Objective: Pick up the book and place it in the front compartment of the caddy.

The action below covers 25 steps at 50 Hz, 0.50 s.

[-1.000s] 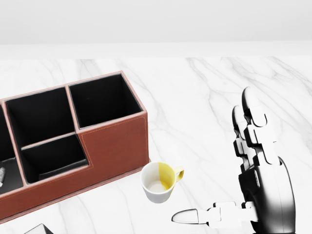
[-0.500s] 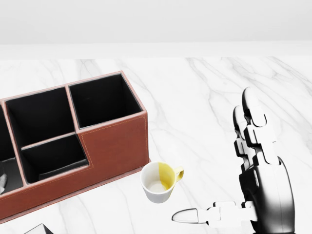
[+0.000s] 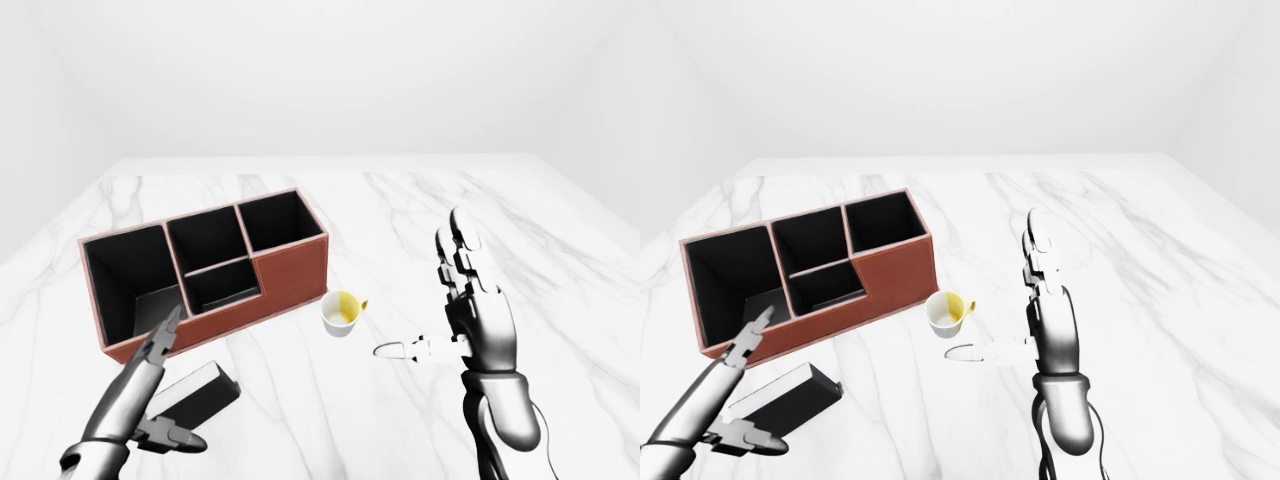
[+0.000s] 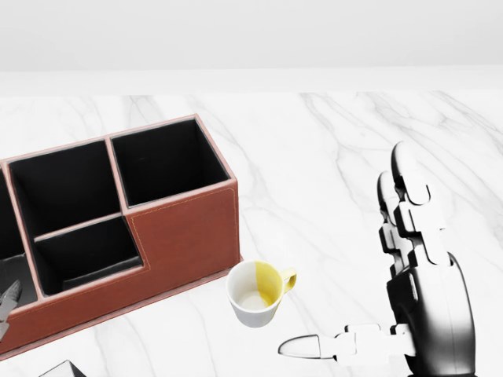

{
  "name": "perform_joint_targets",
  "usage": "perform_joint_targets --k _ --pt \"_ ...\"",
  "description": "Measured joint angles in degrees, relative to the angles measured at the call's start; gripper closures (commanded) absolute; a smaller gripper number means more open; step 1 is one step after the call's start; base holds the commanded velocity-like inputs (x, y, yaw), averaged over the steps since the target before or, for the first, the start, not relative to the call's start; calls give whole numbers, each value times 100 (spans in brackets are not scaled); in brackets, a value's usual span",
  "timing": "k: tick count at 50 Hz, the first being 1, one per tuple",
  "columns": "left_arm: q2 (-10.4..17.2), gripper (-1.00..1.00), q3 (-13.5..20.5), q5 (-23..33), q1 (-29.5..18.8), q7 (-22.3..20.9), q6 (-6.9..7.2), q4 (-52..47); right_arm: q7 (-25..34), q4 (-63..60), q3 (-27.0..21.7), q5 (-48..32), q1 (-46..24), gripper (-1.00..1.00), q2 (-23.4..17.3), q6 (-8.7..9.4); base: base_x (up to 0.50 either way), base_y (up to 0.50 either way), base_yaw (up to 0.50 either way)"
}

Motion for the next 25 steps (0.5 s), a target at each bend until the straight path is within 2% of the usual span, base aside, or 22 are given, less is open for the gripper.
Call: perform_joint_targets --k 25 --pt "262 -100 -26 112 -90 44 0 460 -10 -3 23 -28 -8 -97 0 0 0 0 0"
